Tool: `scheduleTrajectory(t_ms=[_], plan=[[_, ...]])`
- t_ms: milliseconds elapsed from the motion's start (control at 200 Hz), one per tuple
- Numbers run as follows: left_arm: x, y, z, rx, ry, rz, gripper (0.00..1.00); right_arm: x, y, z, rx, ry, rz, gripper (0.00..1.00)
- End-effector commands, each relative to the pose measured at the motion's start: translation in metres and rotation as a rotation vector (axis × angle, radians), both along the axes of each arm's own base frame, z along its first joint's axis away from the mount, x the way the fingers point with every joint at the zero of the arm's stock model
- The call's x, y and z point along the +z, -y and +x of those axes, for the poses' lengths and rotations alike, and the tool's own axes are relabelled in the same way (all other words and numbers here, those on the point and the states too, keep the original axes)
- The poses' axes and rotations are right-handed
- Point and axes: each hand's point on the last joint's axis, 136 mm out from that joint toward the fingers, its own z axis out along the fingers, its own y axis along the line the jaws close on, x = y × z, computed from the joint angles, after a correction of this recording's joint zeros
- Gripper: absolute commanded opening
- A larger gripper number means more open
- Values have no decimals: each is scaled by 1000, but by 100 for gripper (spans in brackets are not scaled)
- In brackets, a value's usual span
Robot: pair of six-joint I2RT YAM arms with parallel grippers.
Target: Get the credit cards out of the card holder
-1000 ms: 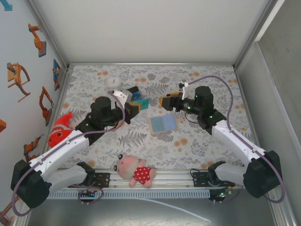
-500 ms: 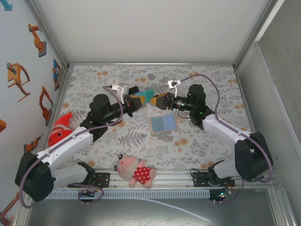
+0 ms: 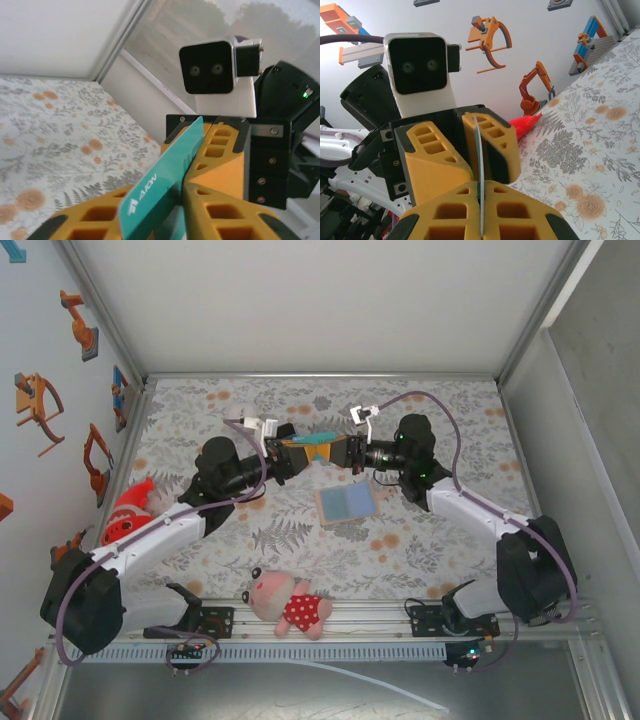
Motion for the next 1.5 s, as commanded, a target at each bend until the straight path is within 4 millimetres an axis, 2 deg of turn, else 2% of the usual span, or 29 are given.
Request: scheduleTrajectory(t_ms=[0,105,185,336,461,661,801,937,1097,1147,1277,1387,1497], plan=[[23,-7,-8,-6,70,4,47,9,-1,-6,21,47,-6,0],[25,-18,-10,27,101,115,59,0,1,-8,15,54,-60,0],[23,-25,-13,33,112,238,64,-6,3,-12,20,65,-96,0],[16,-28,-20,-33,116,411,64,-8,6,-25,68,84,-125,0],[9,-20,-28,-146,99,484,63,-9,7,-34,106,87,-143,0],[-1,-8,-32,-277,55,541,55,-8,7,-41,139,91,-142,0],[-8,-3,-40,-347,43,528,54,-5,7,-44,140,106,-140,0],[-14,-2,-41,-371,20,522,40,-3,6,-45,146,111,-136,0],[-16,3,-43,-403,10,501,35,-2,4,-47,157,114,-133,0],[-16,4,-43,-411,9,495,28,-2,3,-47,161,113,-133,0],[-17,7,-40,-415,11,491,0,-5,2,-46,155,109,-140,0],[-19,3,-35,-389,33,514,0,-10,5,-41,111,117,-174,0],[-24,-7,-26,-324,99,572,0,-18,13,-28,-4,137,-246,25]])
